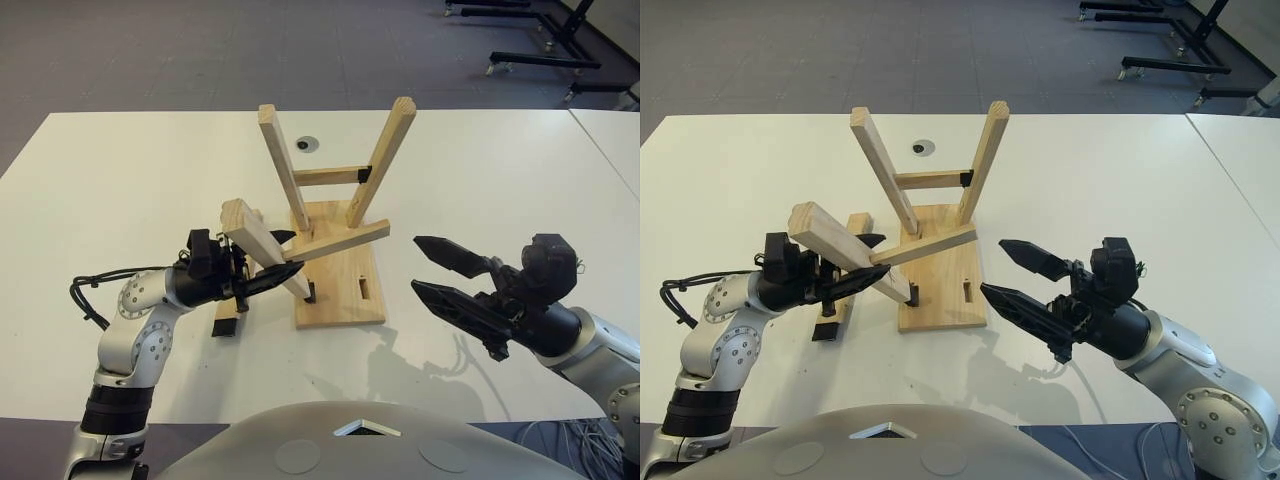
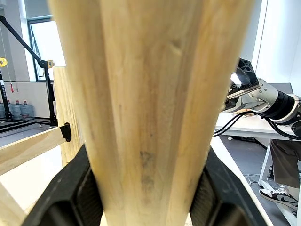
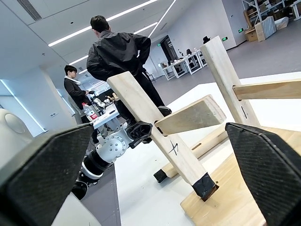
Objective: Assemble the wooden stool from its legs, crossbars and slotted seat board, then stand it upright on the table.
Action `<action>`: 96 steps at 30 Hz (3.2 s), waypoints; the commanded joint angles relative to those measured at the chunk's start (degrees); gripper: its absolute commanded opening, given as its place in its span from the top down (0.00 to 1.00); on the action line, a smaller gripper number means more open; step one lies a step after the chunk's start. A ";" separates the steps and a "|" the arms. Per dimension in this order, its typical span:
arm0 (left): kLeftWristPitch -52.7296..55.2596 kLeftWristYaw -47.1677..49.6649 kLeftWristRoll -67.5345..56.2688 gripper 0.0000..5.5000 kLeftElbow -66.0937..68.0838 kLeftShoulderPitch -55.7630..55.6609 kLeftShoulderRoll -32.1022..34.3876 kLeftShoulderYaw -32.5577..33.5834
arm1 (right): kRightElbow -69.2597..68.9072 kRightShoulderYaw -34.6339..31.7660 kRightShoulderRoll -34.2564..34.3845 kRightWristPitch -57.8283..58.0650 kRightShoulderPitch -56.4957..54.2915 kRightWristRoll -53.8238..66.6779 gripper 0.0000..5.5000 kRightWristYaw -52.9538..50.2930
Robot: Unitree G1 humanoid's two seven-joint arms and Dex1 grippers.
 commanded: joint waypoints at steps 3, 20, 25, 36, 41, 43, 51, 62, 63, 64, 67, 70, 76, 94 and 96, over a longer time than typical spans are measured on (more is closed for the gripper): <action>-1.89 -1.09 2.85 0.63 1.15 -1.79 1.19 -1.19 | -0.73 1.38 -0.33 0.39 -0.77 -0.69 0.06 -0.63; -1.97 -1.64 2.07 0.63 1.79 -2.06 1.05 -3.29 | -0.95 4.33 0.99 -0.48 -0.90 -3.50 0.06 -0.71; -1.96 -1.66 1.68 0.63 1.66 -2.81 1.25 -2.78 | -1.19 5.04 1.56 -0.77 -0.39 -4.35 0.06 -0.70; 0.23 0.31 -1.28 0.63 -1.98 -3.52 1.88 -0.90 | -1.71 7.07 3.25 -1.45 -0.10 -6.10 0.06 -0.99; -0.01 0.86 -0.41 0.63 -1.54 -3.27 0.93 -2.05 | -1.41 7.49 3.16 -1.39 -0.37 -6.47 0.06 -0.79; -0.37 1.12 0.20 0.63 -1.18 -2.78 0.35 -2.74 | -1.18 7.49 2.96 -1.30 -0.79 -6.59 0.06 -0.71; -0.92 2.05 1.49 0.63 -0.76 0.16 -0.33 -4.05 | 0.05 6.65 1.28 -0.52 -2.36 -6.01 0.06 0.02; -0.18 1.27 1.43 0.63 0.00 -2.24 2.03 -2.91 | -0.53 8.47 3.05 -1.29 -3.03 -6.72 0.06 -1.11; -0.07 0.91 1.62 0.63 0.31 -2.70 2.44 -2.93 | -0.67 8.71 3.34 -1.41 -2.91 -6.89 0.06 -1.29; -0.02 0.61 1.72 0.63 0.60 -2.96 2.72 -2.96 | -0.78 8.84 3.55 -1.49 -2.84 -6.99 0.06 -1.43; -0.15 -0.16 2.54 0.63 1.45 -3.26 3.39 -3.33 | -0.96 9.11 3.94 -1.64 -2.81 -7.33 0.06 -1.64; -0.94 -0.62 4.15 0.63 1.89 -3.13 3.70 -4.25 | -1.15 9.27 4.15 -1.83 -2.71 -7.53 0.06 -1.78; -1.66 -1.24 6.44 0.63 2.67 -3.05 4.83 -5.84 | -1.34 9.22 4.34 -1.86 -2.71 -7.58 0.06 -1.87; 12.86 3.70 2.20 0.63 -5.41 -11.13 10.26 -6.55 | -2.02 12.12 6.31 -2.59 -2.52 -8.52 0.06 -2.58; 13.37 3.27 1.95 0.63 -5.26 -11.20 10.41 -6.09 | -2.55 10.83 6.19 -2.80 -1.88 -5.62 0.06 -1.91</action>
